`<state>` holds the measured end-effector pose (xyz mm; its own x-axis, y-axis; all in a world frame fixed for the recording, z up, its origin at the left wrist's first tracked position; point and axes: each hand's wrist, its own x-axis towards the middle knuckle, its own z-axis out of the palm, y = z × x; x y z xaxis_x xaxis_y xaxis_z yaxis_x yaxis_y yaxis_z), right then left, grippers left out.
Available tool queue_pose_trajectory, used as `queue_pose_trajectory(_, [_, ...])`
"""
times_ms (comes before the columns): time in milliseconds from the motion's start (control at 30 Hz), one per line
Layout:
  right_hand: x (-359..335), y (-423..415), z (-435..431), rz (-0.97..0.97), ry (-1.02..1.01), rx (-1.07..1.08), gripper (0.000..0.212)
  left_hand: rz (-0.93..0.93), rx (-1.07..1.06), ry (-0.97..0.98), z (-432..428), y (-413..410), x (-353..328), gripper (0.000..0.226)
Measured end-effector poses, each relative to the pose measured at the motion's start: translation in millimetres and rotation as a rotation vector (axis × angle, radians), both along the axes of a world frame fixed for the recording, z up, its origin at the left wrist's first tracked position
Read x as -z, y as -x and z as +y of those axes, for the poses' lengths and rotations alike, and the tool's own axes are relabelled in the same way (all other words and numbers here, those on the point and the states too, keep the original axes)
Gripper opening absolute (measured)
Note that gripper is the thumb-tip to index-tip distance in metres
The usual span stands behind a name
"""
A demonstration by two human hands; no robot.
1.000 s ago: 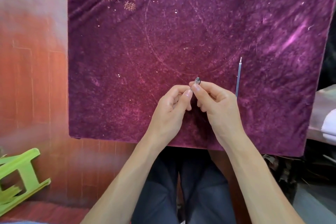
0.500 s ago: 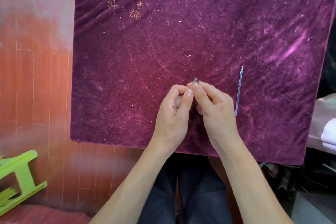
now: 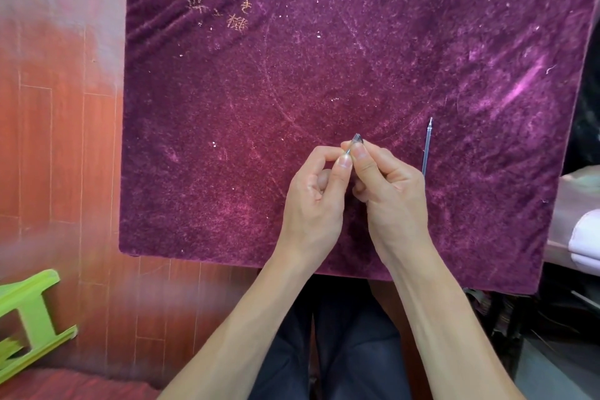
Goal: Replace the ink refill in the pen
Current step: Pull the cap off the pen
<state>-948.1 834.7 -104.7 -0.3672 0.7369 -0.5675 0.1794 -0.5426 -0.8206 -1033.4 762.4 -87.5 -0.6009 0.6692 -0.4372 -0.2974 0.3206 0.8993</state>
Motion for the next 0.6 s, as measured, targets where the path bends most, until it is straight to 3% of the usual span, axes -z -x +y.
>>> queue_pose_trajectory(300, [0.7,9.1,0.7,-0.030,-0.055,-0.080,0.017,0.000,0.053,-0.016,-6.2,5.9,1.9,0.022])
queue_pose_trajectory(467, [-1.8,15.6,1.9,-0.071,-0.048,-0.098,0.017,-0.106,0.024,0.046,-7.3,11.1,4.2,0.021])
queue_pose_trajectory(600, [-7.6,19.5,23.2,-0.102,-0.073,-0.060,0.013,-0.295,0.008,0.062,-4.6,13.9,8.5,0.018])
